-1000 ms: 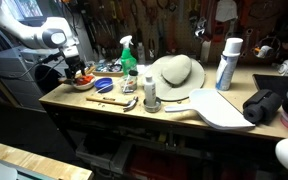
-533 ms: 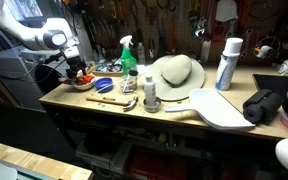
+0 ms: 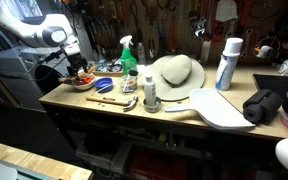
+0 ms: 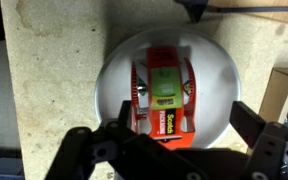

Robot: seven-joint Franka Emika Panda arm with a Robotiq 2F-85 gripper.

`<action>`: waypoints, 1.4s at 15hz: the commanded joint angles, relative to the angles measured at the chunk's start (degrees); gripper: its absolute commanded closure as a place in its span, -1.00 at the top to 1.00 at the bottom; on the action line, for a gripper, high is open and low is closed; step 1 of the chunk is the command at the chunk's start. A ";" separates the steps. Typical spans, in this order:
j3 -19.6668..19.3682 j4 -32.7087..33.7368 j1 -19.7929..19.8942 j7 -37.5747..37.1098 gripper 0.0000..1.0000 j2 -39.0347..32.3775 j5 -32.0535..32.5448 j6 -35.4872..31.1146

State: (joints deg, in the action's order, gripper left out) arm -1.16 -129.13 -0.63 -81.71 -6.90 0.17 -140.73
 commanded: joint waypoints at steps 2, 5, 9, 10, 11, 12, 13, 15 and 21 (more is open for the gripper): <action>-0.50 -1.44 -0.64 0.13 1.00 -0.19 0.98 0.10; -0.59 -1.72 -0.75 0.08 1.00 -0.33 1.71 0.52; -0.21 -2.00 -1.09 0.34 1.00 -1.26 1.37 0.24; -0.21 -2.16 -1.25 0.11 1.00 -1.47 1.59 0.27; -0.18 -2.29 -1.38 0.22 0.96 -1.64 1.49 0.40; -0.22 -2.29 -1.54 0.11 0.47 -1.91 1.61 0.44; -0.27 -2.27 -1.69 0.06 0.46 -2.12 1.63 0.37; -0.36 -2.18 -1.84 -0.02 0.31 -2.09 1.56 0.17; -0.56 -2.41 -0.79 1.89 -0.20 4.05 -0.55 2.17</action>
State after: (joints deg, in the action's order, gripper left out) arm -1.25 -130.29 -1.87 -81.62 -7.92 1.31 -140.56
